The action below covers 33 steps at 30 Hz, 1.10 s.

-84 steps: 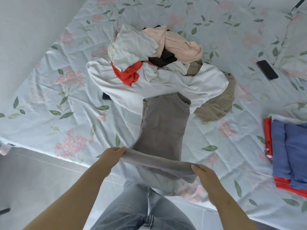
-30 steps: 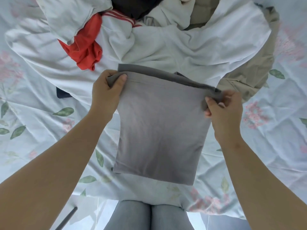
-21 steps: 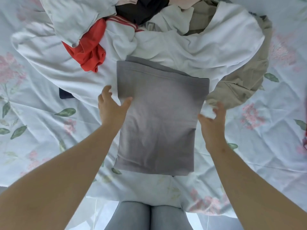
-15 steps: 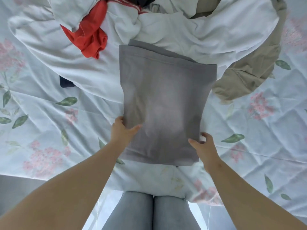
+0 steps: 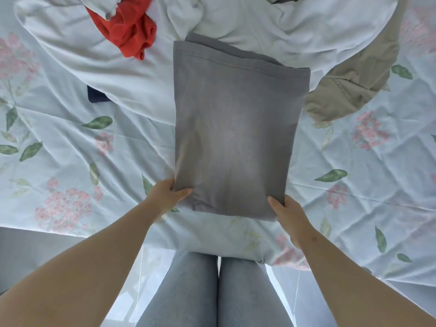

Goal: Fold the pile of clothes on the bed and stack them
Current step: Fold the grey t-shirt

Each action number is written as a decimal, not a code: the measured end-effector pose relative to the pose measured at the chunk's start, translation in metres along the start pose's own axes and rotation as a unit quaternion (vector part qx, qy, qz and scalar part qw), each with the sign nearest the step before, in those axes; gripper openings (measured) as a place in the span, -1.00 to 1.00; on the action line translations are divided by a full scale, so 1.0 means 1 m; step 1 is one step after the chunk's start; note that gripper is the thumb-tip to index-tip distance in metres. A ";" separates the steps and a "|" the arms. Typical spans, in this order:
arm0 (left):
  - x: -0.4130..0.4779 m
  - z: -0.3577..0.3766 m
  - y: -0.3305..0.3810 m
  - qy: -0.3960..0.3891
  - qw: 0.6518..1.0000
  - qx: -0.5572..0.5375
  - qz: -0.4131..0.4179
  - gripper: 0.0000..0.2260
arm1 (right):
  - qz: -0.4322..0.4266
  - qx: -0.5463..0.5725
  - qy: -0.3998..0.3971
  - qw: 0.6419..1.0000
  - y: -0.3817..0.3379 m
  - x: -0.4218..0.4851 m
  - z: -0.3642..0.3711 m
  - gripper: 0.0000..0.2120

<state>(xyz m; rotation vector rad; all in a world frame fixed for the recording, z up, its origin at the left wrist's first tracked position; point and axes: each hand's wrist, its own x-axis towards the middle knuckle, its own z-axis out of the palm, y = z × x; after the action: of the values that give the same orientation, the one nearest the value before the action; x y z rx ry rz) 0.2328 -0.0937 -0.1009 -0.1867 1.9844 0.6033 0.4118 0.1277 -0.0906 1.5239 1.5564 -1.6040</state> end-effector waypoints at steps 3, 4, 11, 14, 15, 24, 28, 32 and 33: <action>-0.008 0.001 -0.014 -0.029 0.999 0.042 -0.003 -0.73 | 0.030 -0.018 0.031 0.999 0.012 -0.001 0.000 -0.88; -0.009 0.003 -0.020 -0.038 0.997 0.062 -0.011 -0.71 | 0.044 -0.025 0.027 0.998 0.017 -0.002 0.000 -0.87; 0.000 0.016 -0.026 0.021 0.982 0.188 -0.027 -0.44 | 0.063 -0.079 0.065 0.993 0.036 0.011 0.005 -0.85; 0.014 0.018 -0.004 0.087 0.996 -0.027 0.010 -0.43 | -0.006 0.087 0.123 0.989 0.018 0.024 0.006 -0.69; 0.019 0.019 0.004 0.096 0.991 -0.096 0.013 -0.44 | -0.018 0.140 0.127 0.982 0.010 0.029 0.007 -0.66; 0.030 0.009 0.027 -0.052 0.948 -0.314 0.008 -0.78 | 0.022 0.247 0.000 0.969 -0.035 0.047 -0.003 -0.80; 0.007 -0.018 0.040 -0.101 0.943 -0.308 0.079 -0.84 | -0.027 0.302 -0.050 0.952 -0.046 0.019 -0.019 -0.79; -0.038 -0.049 0.058 -0.125 0.928 -0.306 0.171 -0.69 | -0.122 0.304 -0.098 0.940 -0.066 -0.025 -0.038 -0.76; -0.050 -0.056 0.063 -0.117 0.926 -0.301 0.195 -0.68 | -0.150 0.293 -0.091 0.940 -0.072 -0.036 -0.042 -0.76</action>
<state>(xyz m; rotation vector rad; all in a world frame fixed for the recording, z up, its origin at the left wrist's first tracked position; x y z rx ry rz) 0.1882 -0.0730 -0.0163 -0.0831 1.5578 1.4235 0.3763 0.1715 -0.0195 1.3858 1.3172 -2.4750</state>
